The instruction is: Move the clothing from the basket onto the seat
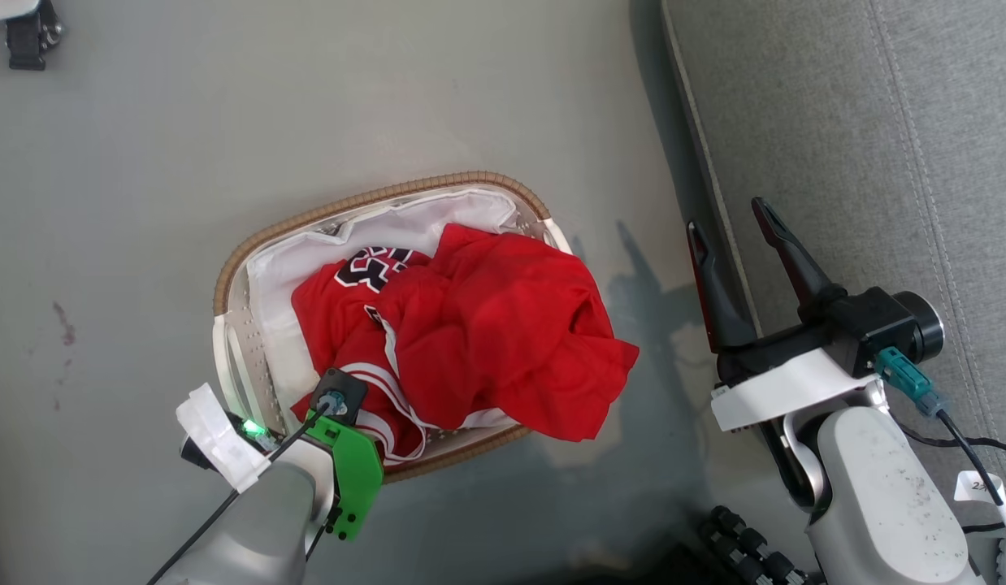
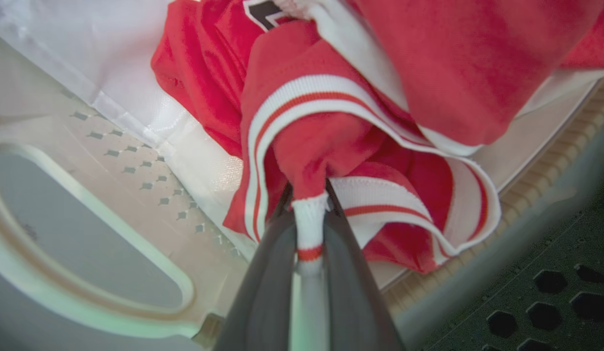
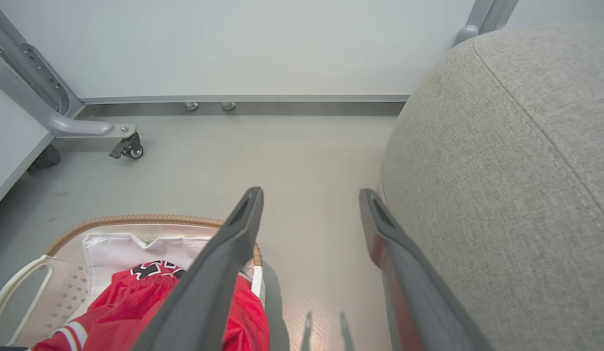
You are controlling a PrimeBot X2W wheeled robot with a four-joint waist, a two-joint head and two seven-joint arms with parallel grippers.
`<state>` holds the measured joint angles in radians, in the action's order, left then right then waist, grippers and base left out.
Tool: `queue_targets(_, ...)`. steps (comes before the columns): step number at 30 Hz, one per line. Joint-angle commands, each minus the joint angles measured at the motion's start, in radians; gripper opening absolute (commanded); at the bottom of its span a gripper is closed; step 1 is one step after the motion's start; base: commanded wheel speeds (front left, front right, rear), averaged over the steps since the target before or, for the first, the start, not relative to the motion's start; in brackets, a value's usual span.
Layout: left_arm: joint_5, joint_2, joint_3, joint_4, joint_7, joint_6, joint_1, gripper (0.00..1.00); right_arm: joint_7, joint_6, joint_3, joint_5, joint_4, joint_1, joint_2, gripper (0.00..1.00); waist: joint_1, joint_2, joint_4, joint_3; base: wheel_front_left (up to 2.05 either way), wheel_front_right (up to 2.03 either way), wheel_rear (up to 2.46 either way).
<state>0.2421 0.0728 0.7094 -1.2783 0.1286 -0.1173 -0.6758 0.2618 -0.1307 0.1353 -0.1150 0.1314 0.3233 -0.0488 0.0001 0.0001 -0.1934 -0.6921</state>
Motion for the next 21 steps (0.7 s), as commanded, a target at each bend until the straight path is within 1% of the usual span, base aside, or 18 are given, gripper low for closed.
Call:
queue_targets(1, 0.007, 0.002, -0.003, -0.005, 0.006, 0.002, -0.003, 0.0, 0.005, 0.0, -0.002, -0.004, 0.005, 0.001, -0.003, 1.0, -0.0001, -0.0001, 0.0, 0.015, 0.0, 0.0, 0.0)
queue_targets(7, 0.036, -0.006, -0.009, -0.005, 0.06, -0.002, 0.025, 0.0, 0.005, 0.0, -0.004, 0.011, 0.013, -0.024, -0.003, 1.0, -0.0001, -0.0001, 0.016, 0.077, 0.0, 0.0, 0.0)
queue_targets(13, 0.047, -0.01, -0.006, 0.023, 0.118, -0.005, 0.049, 0.0, 0.005, 0.0, -0.022, 0.033, 0.027, -0.053, -0.003, 1.0, -0.0001, -0.0001, 0.053, 0.175, 0.0, 0.0, 0.0)
queue_targets(19, 0.062, -0.009, -0.013, 0.087, 0.138, -0.007, 0.069, 0.0, 0.005, 0.0, -0.048, 0.065, 0.041, -0.099, -0.003, 1.0, -0.0001, -0.0001, 0.102, 0.293, 0.0, 0.0, 0.0)
queue_targets(21, 0.061, -0.002, -0.016, 0.131, 0.139, -0.009, 0.071, 0.0, 0.005, 0.0, -0.06, 0.073, 0.044, -0.114, -0.003, 1.0, -0.0001, -0.0001, 0.12, 0.334, 0.0, 0.0, 0.0)
